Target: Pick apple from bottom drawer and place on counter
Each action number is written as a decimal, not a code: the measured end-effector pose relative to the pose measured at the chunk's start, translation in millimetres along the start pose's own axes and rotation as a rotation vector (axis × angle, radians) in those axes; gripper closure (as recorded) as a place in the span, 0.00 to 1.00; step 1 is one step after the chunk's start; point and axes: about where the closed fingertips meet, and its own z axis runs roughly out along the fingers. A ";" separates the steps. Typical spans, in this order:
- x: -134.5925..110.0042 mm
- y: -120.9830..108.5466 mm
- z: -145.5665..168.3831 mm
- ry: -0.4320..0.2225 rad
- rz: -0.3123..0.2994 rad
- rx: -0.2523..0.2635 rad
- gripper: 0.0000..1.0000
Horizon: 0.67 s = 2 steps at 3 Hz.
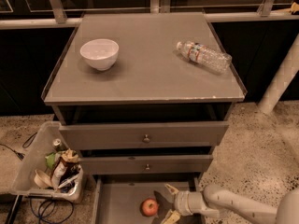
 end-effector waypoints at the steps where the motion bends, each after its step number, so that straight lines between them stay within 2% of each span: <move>1: 9.6 -10.9 17.5 -0.007 0.024 0.006 0.00; 2: 19.5 -18.7 34.2 -0.007 0.046 0.011 0.00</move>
Offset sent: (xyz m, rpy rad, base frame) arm 0.0344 0.0162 -0.0578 0.0111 0.0442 -0.0600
